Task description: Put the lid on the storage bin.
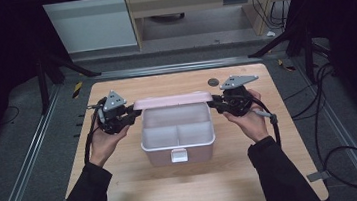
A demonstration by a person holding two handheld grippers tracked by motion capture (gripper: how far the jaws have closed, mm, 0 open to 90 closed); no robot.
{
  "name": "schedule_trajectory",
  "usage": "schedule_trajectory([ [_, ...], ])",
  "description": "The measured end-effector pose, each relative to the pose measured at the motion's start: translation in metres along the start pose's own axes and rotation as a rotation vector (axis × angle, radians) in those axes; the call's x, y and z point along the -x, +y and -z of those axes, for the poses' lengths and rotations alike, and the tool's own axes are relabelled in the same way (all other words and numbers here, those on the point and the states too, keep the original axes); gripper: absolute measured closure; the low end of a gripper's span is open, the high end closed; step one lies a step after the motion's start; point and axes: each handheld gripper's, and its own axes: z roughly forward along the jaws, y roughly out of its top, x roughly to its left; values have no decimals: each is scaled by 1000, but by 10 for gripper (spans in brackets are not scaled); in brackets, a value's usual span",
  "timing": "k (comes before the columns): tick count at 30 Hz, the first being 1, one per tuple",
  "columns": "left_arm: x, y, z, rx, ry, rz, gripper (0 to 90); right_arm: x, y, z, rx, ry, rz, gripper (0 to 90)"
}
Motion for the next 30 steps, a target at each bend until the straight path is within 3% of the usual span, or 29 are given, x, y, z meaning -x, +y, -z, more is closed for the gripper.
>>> schedule_trajectory([
  [5, 10, -11, 6, -19, -6, -1, 743, -10, -14, 9, 12, 21, 2, 722],
  [14, 28, -26, 21, -27, 33, 35, 580, -33, -30, 23, 25, 18, 30, 600],
  [22, 29, -43, 30, -69, 46, 61, 510, -36, -49, 36, -6, 12, 6, 534],
  [30, 27, -55, 38, -67, 37, 86, 484, -37, -61, 41, -52, -1, 14, 488],
])
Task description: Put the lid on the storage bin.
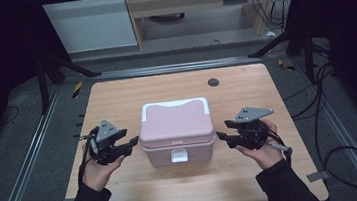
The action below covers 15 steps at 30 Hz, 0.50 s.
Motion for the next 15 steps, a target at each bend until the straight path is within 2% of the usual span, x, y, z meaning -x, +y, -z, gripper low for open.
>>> schedule_trajectory([
  [2, -2, -2, 0, 0, 5, 3, 480, 1, -1, 5, 2, 2, -9, 472],
  [5, -10, -6, -3, -11, 24, 29, 473, 6, -3, 11, 20, -18, -27, 450],
  [8, -18, -13, -10, -38, 51, 41, 442, 17, -8, 15, 19, -67, -52, 394],
  [12, -34, -31, -27, -110, 85, 69, 411, 34, -20, 14, -28, -152, -76, 309],
  [15, -45, -43, -35, -147, 89, 92, 388, 47, -32, 8, -86, -203, -94, 297],
])
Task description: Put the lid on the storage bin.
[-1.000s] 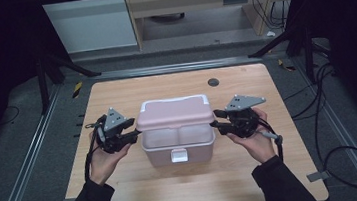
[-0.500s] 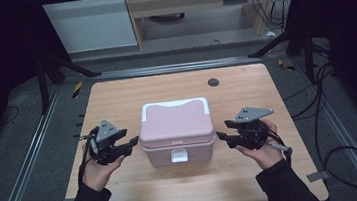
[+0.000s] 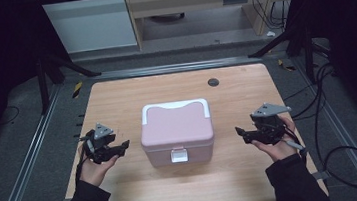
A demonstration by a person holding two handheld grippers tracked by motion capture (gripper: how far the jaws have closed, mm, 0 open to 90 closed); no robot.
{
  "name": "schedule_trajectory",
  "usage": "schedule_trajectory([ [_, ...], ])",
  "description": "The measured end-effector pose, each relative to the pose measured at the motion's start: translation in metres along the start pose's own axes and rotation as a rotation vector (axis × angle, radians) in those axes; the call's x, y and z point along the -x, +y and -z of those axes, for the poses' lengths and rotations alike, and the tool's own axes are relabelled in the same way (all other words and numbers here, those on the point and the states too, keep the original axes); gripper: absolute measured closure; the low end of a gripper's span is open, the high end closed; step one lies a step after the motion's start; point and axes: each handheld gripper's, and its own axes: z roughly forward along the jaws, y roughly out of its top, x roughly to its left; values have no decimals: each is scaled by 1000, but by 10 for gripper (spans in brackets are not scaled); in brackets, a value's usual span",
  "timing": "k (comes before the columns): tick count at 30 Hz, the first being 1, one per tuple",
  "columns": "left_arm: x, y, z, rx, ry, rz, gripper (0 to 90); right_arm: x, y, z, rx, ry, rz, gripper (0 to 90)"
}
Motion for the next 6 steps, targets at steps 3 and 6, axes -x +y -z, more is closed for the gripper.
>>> schedule_trajectory([
  [3, -11, -7, -7, -26, 7, 32, 370, 13, -12, -10, -59, -13, -39, 297],
  [6, -21, -14, -13, -48, 25, 41, 342, 22, -22, -16, -100, -32, -67, 294],
])
